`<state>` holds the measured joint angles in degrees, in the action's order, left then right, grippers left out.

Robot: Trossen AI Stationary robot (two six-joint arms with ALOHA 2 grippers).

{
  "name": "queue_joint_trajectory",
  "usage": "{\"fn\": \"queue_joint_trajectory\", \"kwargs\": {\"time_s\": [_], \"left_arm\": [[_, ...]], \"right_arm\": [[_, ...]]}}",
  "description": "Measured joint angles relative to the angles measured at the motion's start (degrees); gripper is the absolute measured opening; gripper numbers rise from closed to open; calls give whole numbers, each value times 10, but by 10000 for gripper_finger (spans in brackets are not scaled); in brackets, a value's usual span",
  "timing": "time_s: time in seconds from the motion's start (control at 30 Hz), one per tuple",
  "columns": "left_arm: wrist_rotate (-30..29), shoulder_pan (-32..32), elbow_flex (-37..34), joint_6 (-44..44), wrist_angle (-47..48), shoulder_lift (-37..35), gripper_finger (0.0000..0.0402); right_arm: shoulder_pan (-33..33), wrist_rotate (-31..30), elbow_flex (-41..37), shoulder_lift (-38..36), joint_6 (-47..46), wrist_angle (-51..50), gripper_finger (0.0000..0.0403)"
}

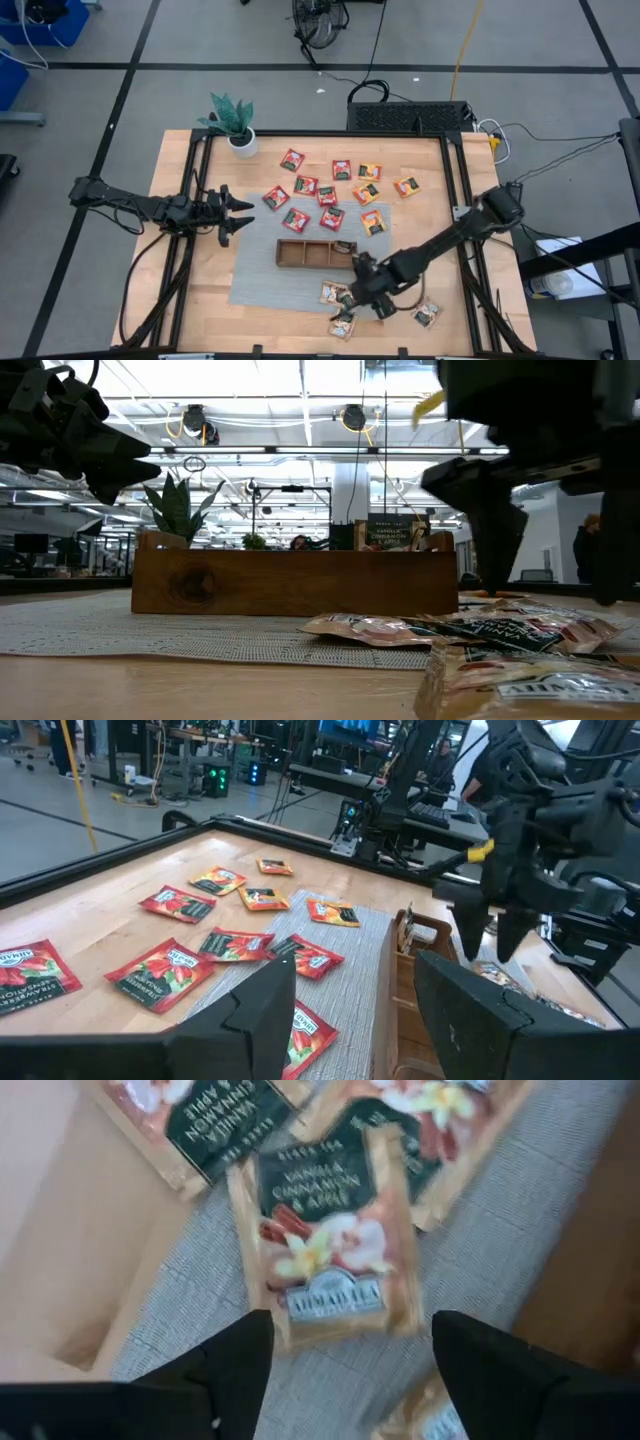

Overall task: Pick & Place Tea
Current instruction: Put the brown tea bag into the right compartment of the wood organizer

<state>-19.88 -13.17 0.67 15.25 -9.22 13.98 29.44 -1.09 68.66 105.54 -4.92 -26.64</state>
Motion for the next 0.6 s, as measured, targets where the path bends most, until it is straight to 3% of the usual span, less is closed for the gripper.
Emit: {"fn": "queue_joint_trajectory", "kwargs": {"time_s": [0.23, 0.6], "left_arm": [[0, 0, 0, 0, 0, 0, 205], [0, 0, 0, 0, 0, 0, 205]], "right_arm": [[-14, 27, 19, 21, 53, -3, 258], [-35, 55, 21, 49, 45, -3, 251]]}}
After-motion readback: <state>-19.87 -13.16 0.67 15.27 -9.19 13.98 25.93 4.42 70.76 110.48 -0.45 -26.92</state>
